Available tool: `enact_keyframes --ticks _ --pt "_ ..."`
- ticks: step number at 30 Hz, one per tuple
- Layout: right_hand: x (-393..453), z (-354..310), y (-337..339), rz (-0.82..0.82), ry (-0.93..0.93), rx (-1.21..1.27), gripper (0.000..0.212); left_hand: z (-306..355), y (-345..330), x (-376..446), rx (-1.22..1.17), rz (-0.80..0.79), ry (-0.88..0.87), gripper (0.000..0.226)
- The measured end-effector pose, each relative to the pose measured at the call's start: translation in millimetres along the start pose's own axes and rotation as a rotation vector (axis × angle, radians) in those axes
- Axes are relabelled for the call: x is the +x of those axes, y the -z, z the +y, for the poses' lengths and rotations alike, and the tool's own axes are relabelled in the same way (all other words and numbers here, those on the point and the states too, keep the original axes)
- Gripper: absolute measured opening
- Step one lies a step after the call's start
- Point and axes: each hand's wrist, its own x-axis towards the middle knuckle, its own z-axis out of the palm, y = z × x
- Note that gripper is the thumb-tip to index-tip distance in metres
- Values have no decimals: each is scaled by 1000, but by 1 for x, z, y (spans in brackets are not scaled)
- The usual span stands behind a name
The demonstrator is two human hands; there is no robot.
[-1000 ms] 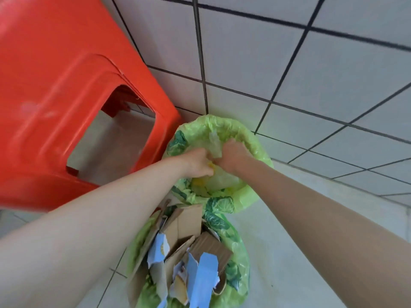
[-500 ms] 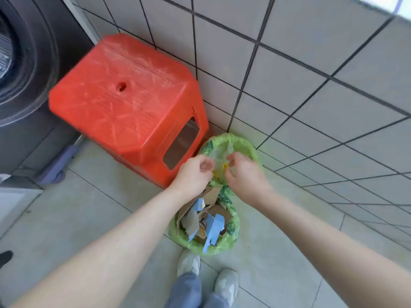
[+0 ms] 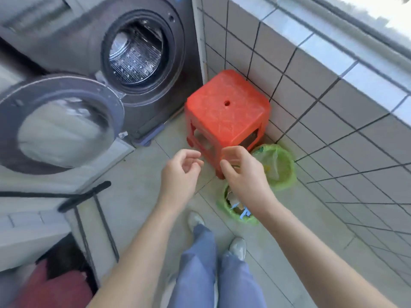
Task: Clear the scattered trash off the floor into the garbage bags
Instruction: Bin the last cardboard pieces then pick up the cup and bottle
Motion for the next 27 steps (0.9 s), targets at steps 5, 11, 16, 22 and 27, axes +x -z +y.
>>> enact_keyframes --ticks 5,11,16,22,27 --pt "-20 -85 -29 -80 115 -5 27 15 81 -36 -57 173 16 24" --pt "-7 -176 -72 -175 251 -54 27 20 175 -34 -91 369 20 29" --pt "27 -260 -114 -217 383 -105 23 35 264 -2 -104 524 10 28" --pt "88 -381 -180 -274 524 -118 25 54 379 66 -85 650 -27 20" --pt "130 -467 -237 -277 615 -136 27 72 465 117 -38 720 -90 19"
